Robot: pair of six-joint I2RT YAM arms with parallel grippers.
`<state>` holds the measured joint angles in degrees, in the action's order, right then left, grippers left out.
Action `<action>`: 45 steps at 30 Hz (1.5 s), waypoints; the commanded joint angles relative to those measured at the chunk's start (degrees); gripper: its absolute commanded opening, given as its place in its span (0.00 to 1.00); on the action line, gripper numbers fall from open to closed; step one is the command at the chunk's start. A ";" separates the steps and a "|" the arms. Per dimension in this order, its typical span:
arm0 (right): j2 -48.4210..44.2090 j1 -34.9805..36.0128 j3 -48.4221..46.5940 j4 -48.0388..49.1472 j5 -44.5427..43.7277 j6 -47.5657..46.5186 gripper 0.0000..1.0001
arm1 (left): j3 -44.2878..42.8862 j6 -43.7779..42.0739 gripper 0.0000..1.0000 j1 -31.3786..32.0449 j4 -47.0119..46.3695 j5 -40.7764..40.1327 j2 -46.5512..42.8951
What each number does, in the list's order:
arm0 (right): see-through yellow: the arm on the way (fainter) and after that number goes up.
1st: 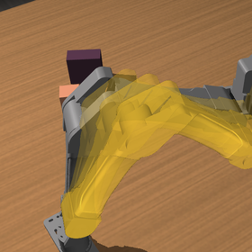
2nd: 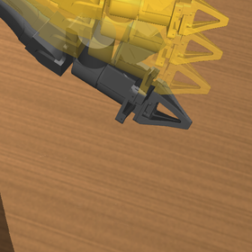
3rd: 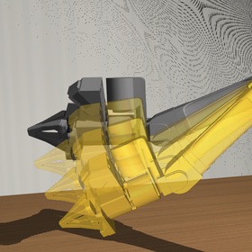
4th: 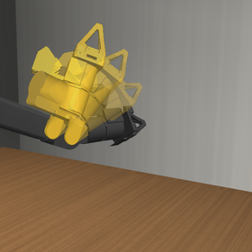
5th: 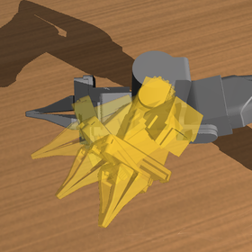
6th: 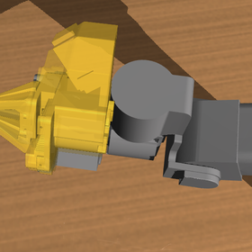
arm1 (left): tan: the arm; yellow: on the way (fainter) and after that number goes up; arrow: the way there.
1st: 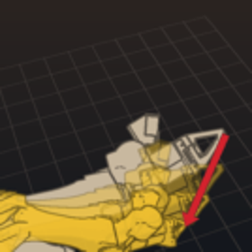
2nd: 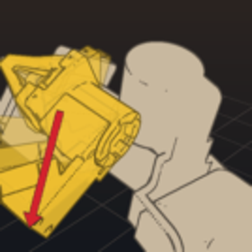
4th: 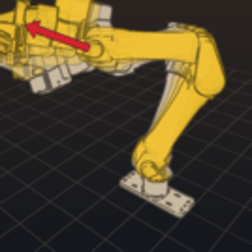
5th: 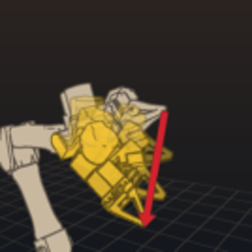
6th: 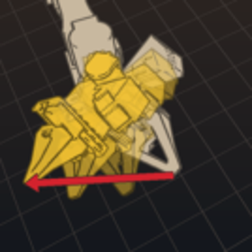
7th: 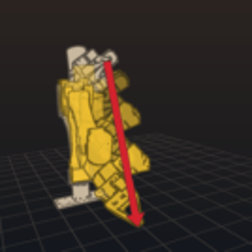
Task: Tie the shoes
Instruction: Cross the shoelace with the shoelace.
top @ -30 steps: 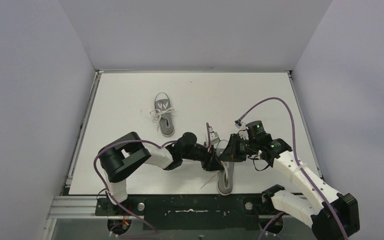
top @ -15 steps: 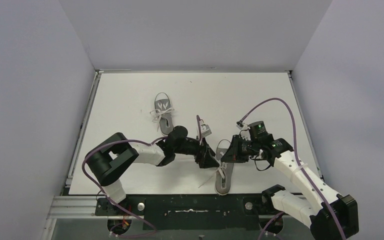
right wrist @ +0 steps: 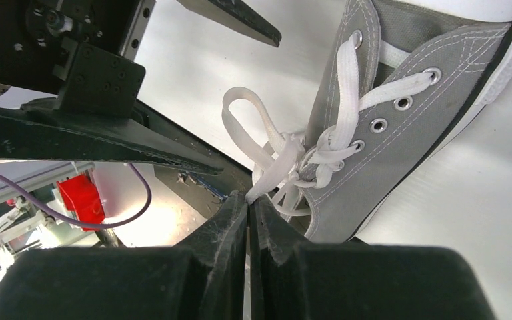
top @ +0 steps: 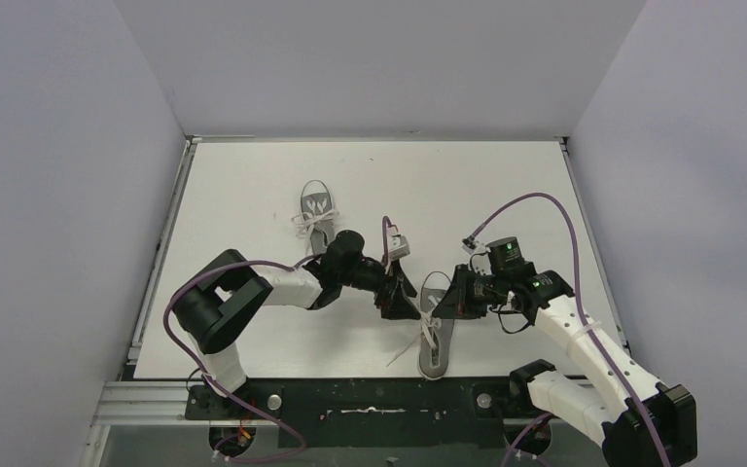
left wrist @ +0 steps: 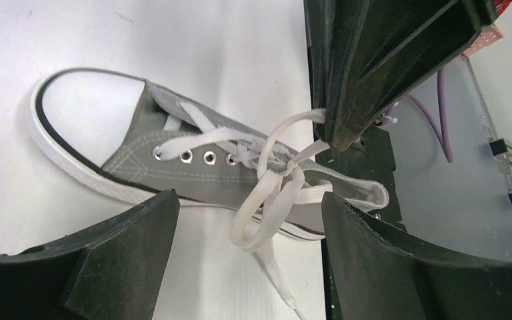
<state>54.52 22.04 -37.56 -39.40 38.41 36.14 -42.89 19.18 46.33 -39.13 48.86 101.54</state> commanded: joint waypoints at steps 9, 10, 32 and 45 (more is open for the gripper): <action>2.63 -1.88 -2.79 1.61 2.92 -2.43 0.00 | -4.59 1.70 0.73 -0.52 -21.57 14.63 8.29; 2.81 -2.03 -2.93 1.65 3.04 -2.57 0.00 | -4.13 1.43 0.71 -0.54 -22.36 15.28 8.62; 3.56 -3.62 -4.17 1.08 5.17 -3.61 0.01 | 1.59 -30.82 0.70 4.72 -5.12 -1.84 0.33; 3.66 -3.61 -3.88 0.79 5.36 -4.39 0.00 | -0.90 -20.90 0.55 5.43 -8.06 -0.02 0.67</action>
<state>58.26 18.72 -39.20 -39.75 42.39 32.75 -41.10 -7.55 51.88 -42.70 47.37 103.74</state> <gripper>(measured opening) 0.043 0.591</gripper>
